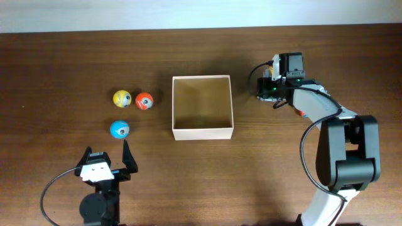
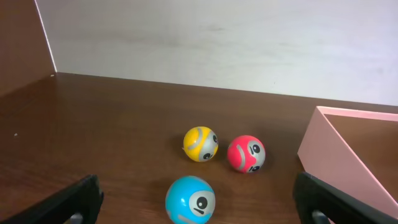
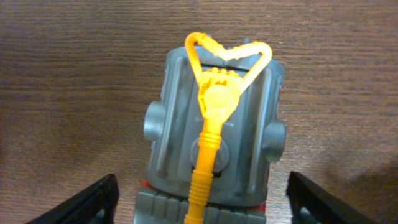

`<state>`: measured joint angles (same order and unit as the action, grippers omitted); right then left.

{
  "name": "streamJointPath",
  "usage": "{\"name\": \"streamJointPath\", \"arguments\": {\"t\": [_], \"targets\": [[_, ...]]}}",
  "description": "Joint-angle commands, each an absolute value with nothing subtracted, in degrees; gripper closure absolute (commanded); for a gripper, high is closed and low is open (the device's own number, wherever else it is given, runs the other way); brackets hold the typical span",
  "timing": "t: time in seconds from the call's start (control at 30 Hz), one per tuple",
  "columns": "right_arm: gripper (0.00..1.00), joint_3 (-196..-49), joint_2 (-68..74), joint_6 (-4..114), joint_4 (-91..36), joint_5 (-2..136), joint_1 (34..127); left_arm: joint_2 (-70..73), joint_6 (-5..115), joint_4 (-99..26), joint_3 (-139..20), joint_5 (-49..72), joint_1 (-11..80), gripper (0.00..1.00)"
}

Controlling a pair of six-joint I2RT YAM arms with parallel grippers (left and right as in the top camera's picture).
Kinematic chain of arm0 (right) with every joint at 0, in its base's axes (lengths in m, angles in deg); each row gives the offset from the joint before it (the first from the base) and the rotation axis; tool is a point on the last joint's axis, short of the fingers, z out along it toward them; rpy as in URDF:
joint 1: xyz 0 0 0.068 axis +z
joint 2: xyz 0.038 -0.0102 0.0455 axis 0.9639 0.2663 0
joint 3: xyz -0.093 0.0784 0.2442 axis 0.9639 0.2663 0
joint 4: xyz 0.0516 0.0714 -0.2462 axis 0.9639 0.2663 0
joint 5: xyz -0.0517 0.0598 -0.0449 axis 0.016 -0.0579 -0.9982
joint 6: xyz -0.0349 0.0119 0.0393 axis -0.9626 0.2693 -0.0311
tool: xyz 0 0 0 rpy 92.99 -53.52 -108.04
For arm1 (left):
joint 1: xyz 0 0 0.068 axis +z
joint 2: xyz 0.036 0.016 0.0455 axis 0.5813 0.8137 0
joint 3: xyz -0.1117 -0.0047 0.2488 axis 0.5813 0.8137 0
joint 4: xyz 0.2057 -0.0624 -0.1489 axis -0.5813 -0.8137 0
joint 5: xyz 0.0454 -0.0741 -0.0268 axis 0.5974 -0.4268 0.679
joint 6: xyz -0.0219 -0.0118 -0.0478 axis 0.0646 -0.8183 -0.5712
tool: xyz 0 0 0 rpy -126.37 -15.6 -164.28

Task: Pack container
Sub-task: 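Lower the right gripper and grasp the fire truck's grey body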

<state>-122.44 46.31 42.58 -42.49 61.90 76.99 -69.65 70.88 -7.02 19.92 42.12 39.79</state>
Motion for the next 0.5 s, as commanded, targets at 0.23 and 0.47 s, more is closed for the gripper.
{"name": "streamJointPath", "arguments": {"t": [0.23, 0.47], "targets": [[0.23, -123.19, 47.71, 42.6, -43.19, 61.12, 77.14, -70.13, 71.58, -7.28, 20.03, 41.69, 39.55, 0.01], [0.22, -123.19, 50.61, 42.62, -44.65, 60.75, 77.14, -70.13, 71.58, -7.28, 20.03, 41.69, 39.55, 0.01]]}}
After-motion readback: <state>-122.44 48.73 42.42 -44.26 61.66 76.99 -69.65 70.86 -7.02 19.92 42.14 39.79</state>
